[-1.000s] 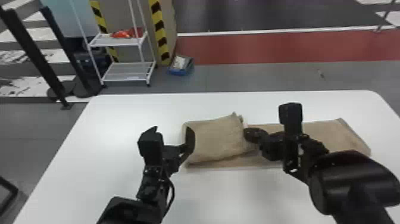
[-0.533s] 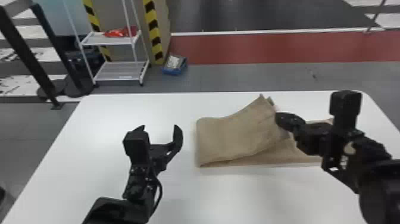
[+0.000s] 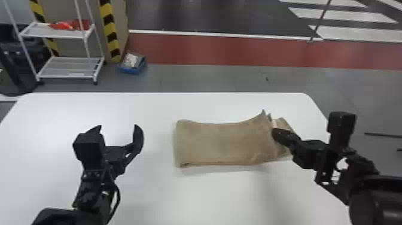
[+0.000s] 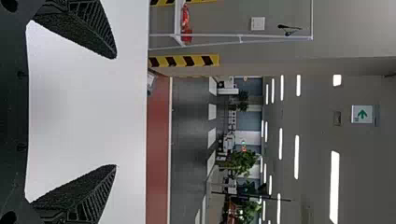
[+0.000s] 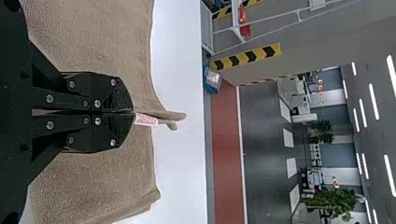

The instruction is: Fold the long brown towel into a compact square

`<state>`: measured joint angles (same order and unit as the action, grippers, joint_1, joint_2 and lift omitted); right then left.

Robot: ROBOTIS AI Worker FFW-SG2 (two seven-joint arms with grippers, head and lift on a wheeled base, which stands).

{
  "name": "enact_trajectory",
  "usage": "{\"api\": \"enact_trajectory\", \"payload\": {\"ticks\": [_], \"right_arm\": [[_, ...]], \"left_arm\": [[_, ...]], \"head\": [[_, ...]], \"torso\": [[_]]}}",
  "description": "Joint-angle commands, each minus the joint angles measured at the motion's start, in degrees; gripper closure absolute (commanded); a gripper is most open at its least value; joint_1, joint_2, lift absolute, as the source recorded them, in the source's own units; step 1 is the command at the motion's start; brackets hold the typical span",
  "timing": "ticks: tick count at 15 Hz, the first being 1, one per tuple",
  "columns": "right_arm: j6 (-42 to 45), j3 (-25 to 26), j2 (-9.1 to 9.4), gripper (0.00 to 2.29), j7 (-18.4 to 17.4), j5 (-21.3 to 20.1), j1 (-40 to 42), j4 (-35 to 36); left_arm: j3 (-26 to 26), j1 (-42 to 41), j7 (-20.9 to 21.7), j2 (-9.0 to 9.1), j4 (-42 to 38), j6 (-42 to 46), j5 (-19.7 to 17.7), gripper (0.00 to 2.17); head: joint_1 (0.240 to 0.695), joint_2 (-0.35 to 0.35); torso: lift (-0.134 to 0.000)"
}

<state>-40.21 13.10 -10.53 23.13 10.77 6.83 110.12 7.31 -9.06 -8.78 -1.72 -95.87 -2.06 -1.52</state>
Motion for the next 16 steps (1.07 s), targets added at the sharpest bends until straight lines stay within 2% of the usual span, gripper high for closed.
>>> {"api": "enact_trajectory", "payload": {"ticks": [1,3,5,8,10,14,16], "right_arm": [[-0.7,1.1,-0.02,1.12,0.1,0.7,0.0,2.1],[-2.6,4.9,-0.55,1.12,0.1,2.6,-0.2,4.2],[-3.0,7.5,-1.6,1.12,0.1,2.9,-0.9,3.3],[5.1,6.6,-2.48,1.12,0.6,0.6,-3.1,-9.0],[8.4,5.1,-2.31,1.12,1.4,0.1,-4.2,-12.7],[7.2,6.9,-2.39,1.12,2.6,2.2,-4.0,-8.2],[4.9,9.7,-3.36,1.12,2.9,3.3,-4.9,-7.3]], "left_arm": [[0.2,0.5,0.0,0.13,0.6,0.0,0.0,0.03],[0.2,0.3,0.0,-0.13,0.6,0.0,-0.1,0.03],[-0.1,-0.3,-0.1,-0.13,0.2,0.0,-0.1,0.03],[-0.3,-0.7,0.1,-0.22,0.4,0.0,0.0,0.03],[-0.3,-0.7,0.0,-0.22,0.5,0.0,0.0,0.03],[-0.4,-0.4,0.0,-0.22,0.5,0.0,-0.2,0.03],[-0.3,-0.4,0.0,-0.13,0.5,0.0,-0.1,0.03]], "head": [[0.695,-0.11],[0.695,-0.111],[0.695,-0.136],[0.695,-0.171],[0.695,-0.191],[0.695,-0.179],[0.695,-0.181]], "torso": [[-0.118],[-0.118],[-0.118],[-0.118],[-0.118],[-0.118],[-0.118]]}}
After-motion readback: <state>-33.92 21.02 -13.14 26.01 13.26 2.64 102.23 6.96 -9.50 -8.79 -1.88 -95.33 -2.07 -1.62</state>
